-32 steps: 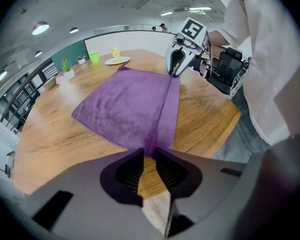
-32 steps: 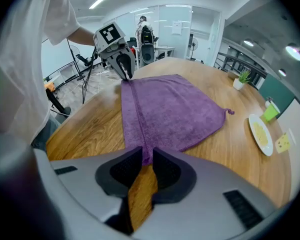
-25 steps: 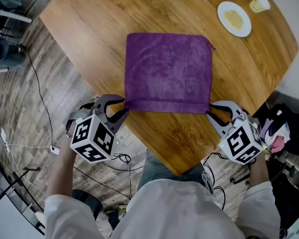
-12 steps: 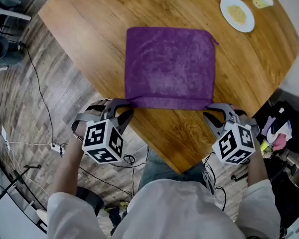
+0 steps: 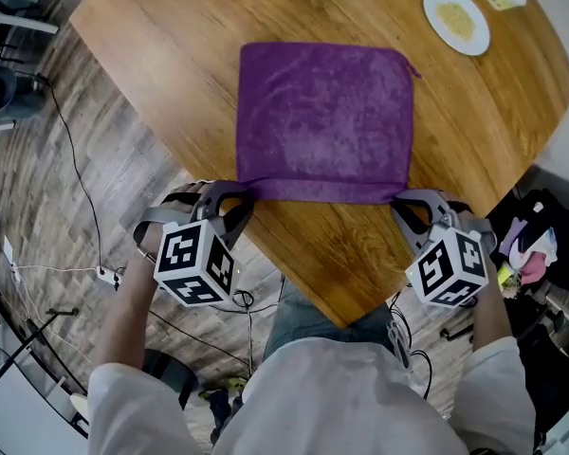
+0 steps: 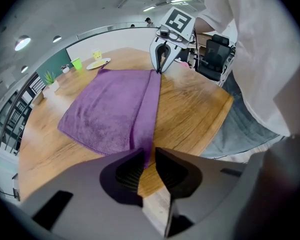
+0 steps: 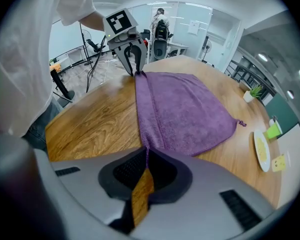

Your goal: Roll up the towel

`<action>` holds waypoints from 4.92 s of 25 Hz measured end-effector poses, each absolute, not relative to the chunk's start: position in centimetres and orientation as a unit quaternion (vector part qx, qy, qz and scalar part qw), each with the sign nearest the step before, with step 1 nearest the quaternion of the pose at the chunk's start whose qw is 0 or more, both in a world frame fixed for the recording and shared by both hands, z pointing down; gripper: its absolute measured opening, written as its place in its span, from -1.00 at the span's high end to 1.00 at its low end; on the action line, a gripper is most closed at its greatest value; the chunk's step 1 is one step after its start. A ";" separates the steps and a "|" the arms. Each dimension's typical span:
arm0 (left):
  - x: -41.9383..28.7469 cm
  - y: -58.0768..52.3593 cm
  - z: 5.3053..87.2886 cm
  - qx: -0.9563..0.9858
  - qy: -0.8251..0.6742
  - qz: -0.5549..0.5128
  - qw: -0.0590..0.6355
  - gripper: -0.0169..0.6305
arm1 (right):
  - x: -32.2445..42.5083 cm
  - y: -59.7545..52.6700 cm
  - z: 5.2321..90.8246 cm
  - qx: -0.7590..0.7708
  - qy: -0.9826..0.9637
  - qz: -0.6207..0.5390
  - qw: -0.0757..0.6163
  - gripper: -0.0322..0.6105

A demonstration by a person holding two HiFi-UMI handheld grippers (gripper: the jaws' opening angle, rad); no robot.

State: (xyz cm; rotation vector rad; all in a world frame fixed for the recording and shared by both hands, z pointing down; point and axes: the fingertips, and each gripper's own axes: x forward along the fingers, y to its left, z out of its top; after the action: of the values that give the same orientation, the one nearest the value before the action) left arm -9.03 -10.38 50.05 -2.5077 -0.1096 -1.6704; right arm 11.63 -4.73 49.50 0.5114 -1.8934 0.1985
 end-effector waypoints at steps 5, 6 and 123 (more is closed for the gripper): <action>-9.0 -10.8 50.0 -0.833 -0.010 -0.549 0.071 0.89 | 11.6 -4.7 49.5 0.226 -0.802 0.094 0.545 0.86; -9.0 -10.8 50.0 -0.832 -0.008 -0.550 0.072 0.89 | 11.6 -4.6 49.5 0.228 -0.803 0.096 0.543 0.87; -9.6 -6.1 49.2 -0.822 -0.007 -0.569 0.038 0.90 | 10.8 -0.4 48.6 0.198 -0.808 0.129 0.540 0.87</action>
State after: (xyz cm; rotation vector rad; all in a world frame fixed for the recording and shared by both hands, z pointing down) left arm -9.62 -6.12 49.20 -2.5195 -0.0200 -1.7446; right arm 10.82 -0.44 48.62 0.4716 -1.9207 0.3075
